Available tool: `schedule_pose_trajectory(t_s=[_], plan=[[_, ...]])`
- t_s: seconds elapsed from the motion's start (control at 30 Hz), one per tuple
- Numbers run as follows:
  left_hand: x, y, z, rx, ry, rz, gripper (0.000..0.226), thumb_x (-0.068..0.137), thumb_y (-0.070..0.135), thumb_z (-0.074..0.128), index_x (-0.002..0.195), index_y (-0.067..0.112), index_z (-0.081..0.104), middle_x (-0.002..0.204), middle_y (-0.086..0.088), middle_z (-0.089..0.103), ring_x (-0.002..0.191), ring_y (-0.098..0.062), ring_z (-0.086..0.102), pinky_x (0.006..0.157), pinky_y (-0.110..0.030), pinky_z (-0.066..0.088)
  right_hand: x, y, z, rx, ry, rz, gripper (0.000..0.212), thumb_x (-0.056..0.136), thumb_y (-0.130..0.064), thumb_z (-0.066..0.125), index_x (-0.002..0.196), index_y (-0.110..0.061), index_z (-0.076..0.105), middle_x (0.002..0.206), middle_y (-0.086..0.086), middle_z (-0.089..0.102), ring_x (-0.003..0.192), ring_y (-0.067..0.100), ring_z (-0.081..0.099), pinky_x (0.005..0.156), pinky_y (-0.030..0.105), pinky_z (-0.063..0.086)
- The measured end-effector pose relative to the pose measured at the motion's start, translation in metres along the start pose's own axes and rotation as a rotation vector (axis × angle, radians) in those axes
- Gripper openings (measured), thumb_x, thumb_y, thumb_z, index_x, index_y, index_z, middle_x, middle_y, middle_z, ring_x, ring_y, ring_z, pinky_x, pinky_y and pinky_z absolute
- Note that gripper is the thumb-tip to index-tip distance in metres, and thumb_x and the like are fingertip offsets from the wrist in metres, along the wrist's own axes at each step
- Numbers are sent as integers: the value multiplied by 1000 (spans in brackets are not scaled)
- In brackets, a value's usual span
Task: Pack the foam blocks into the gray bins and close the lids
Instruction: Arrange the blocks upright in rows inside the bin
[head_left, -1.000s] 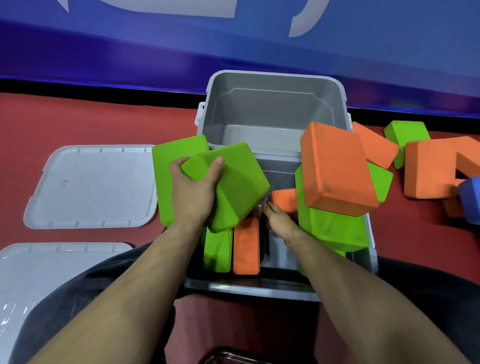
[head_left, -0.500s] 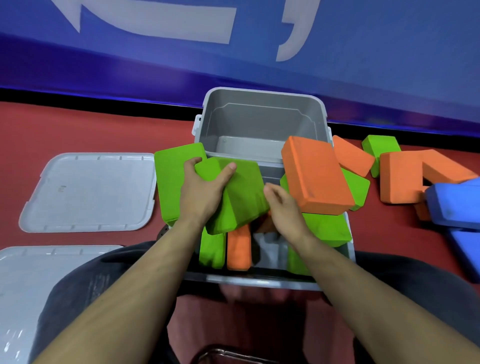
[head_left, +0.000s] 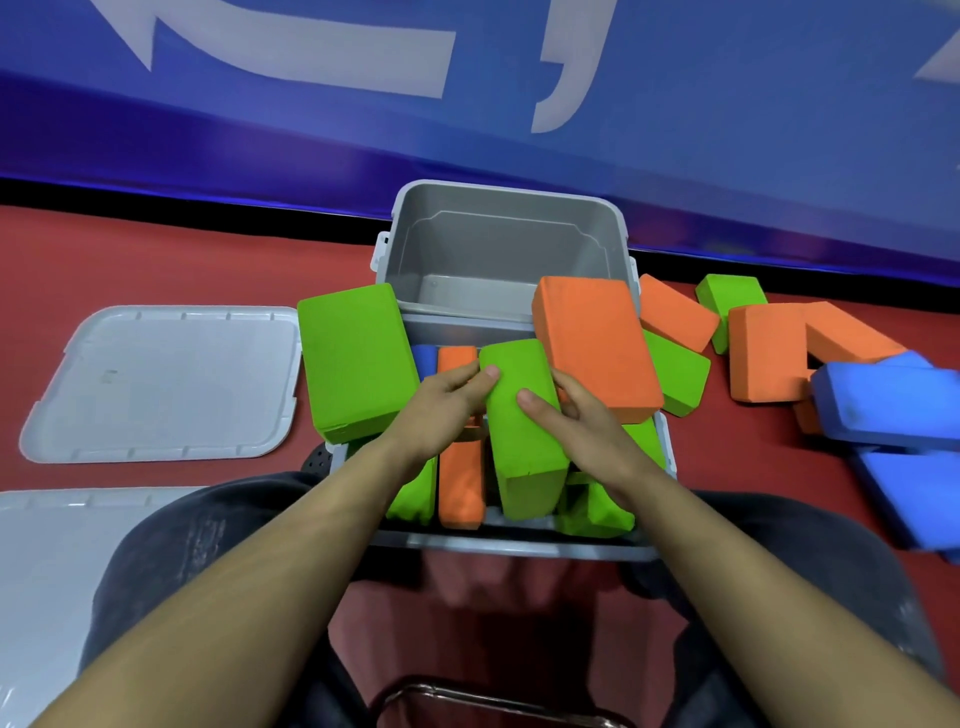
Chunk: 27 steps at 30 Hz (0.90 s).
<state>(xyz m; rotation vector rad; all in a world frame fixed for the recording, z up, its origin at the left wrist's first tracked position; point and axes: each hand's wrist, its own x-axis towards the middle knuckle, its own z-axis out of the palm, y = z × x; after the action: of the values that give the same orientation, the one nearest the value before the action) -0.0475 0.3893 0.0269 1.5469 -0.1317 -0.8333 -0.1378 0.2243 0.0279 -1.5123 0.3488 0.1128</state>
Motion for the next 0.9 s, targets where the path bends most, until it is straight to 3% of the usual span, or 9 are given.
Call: schedule_pose_trajectory(t_s=[0.23, 0.37, 0.43, 0.5, 0.57, 0.63, 0.7, 0.8, 0.9], plan=[[18, -22, 3, 15, -2, -45, 33, 102, 30, 60, 127, 9, 65, 117, -8, 75, 103, -16, 71, 91, -38, 60, 4, 26, 0, -62, 51, 71, 42, 96, -36, 68, 137, -30, 59, 123, -10, 73, 114, 9, 69, 101, 36, 53], [27, -41, 3, 70, 2, -95, 41, 100, 33, 63, 131, 6, 62, 120, -5, 74, 111, -15, 70, 101, -43, 55, 6, 34, 0, -109, 55, 155, 29, 98, -34, 66, 126, -39, 62, 115, -7, 76, 102, 10, 73, 73, 23, 58], [31, -50, 5, 70, 4, -116, 43, 101, 31, 61, 134, 4, 59, 124, -5, 72, 112, -12, 68, 102, -39, 54, 6, 39, -1, -117, 68, 230, 27, 96, -39, 68, 121, -45, 60, 108, -9, 77, 94, 12, 75, 66, 31, 60], [33, -54, 6, 38, -11, -113, 35, 103, 26, 58, 130, 5, 62, 120, -3, 73, 104, -7, 70, 96, -29, 56, 9, 47, -2, -100, 94, 277, 27, 92, -43, 71, 117, -46, 61, 104, -11, 78, 92, 13, 76, 72, 41, 62], [34, -57, 7, 31, -33, -106, 30, 104, 24, 55, 128, 8, 66, 117, 1, 73, 98, -3, 69, 88, -18, 56, 14, 56, -2, -54, 122, 288, 33, 91, -40, 74, 121, -35, 64, 107, -8, 78, 95, 13, 75, 80, 45, 62], [36, -63, 5, 142, -11, -107, 36, 104, 28, 54, 135, 11, 63, 129, 1, 68, 110, -4, 63, 93, -14, 49, 19, 69, -1, -23, 121, 306, 37, 92, -32, 75, 126, -23, 65, 112, -3, 77, 100, 16, 75, 87, 46, 61], [37, -74, -1, 365, 72, -129, 43, 105, 32, 52, 140, 8, 58, 140, -7, 60, 122, -12, 56, 101, -19, 40, 24, 86, -1, -38, 122, 332, 39, 92, -24, 74, 129, -16, 64, 114, 1, 76, 103, 18, 74, 93, 47, 59], [35, -96, -19, 812, 202, -329, 64, 103, 48, 47, 147, 2, 43, 152, -25, 39, 141, -37, 38, 115, -34, 29, 30, 111, -2, -70, 141, 367, 40, 93, -20, 73, 131, -11, 63, 116, 2, 75, 103, 17, 73, 95, 42, 58], [29, -116, -37, 977, 256, -483, 87, 95, 66, 47, 150, 1, 31, 152, -27, 29, 142, -43, 31, 119, -45, 24, 37, 122, -4, -84, 138, 376, 43, 93, -25, 74, 133, -13, 62, 119, 3, 74, 105, 17, 73, 97, 44, 57]])
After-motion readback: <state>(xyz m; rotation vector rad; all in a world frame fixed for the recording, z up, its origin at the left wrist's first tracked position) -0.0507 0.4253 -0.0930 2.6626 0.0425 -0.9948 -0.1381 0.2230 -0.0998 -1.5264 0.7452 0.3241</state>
